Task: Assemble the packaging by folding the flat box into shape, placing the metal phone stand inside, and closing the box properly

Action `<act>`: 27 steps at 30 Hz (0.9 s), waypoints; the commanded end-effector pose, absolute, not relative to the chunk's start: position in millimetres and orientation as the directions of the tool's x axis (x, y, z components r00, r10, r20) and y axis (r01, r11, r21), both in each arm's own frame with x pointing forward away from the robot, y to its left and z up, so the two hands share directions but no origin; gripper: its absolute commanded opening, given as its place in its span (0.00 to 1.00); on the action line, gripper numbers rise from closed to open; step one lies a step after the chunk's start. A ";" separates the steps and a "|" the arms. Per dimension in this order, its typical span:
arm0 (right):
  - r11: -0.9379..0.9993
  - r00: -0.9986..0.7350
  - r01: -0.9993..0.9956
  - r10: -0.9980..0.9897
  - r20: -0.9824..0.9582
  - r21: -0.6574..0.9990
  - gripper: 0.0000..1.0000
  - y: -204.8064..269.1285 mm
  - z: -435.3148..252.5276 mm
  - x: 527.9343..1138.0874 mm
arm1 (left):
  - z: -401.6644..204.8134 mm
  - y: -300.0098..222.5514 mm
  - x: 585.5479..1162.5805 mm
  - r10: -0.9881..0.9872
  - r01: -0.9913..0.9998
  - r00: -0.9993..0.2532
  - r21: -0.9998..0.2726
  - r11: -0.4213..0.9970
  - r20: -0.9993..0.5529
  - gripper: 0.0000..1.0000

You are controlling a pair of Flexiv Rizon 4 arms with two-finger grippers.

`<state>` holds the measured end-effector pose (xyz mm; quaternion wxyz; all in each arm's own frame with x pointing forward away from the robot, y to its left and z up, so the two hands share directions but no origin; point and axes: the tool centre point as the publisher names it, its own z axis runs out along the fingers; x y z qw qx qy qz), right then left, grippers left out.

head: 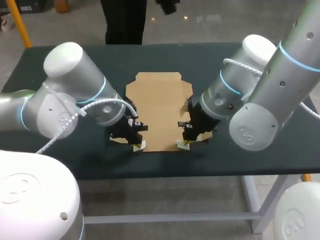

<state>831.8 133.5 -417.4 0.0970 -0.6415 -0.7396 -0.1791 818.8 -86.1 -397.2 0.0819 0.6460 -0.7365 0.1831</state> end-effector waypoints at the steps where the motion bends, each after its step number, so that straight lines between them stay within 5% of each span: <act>1: 0.122 -0.168 0.984 0.860 0.482 0.126 0.00 113.5 -400.6 835.5 | -379.3 -70.8 820.6 -0.908 -0.981 -0.162 -0.166 0.104 0.388 0.00; 21: 0.136 -0.182 0.983 0.685 0.705 0.122 0.00 73.7 -351.2 881.7 | -329.6 -30.6 883.2 -0.814 -0.970 -0.238 -0.171 0.172 0.529 0.00; 23: 0.141 -0.185 0.983 0.654 0.734 0.122 0.20 68.9 -350.0 889.8 | -327.5 -27.3 892.9 -0.810 -0.969 -0.243 -0.168 0.180 0.534 0.00; 27: 0.123 -0.165 0.986 0.633 0.757 0.112 0.27 61.8 -350.4 908.5 | -326.0 -19.8 911.6 -0.798 -0.969 -0.246 -0.165 0.186 0.550 0.02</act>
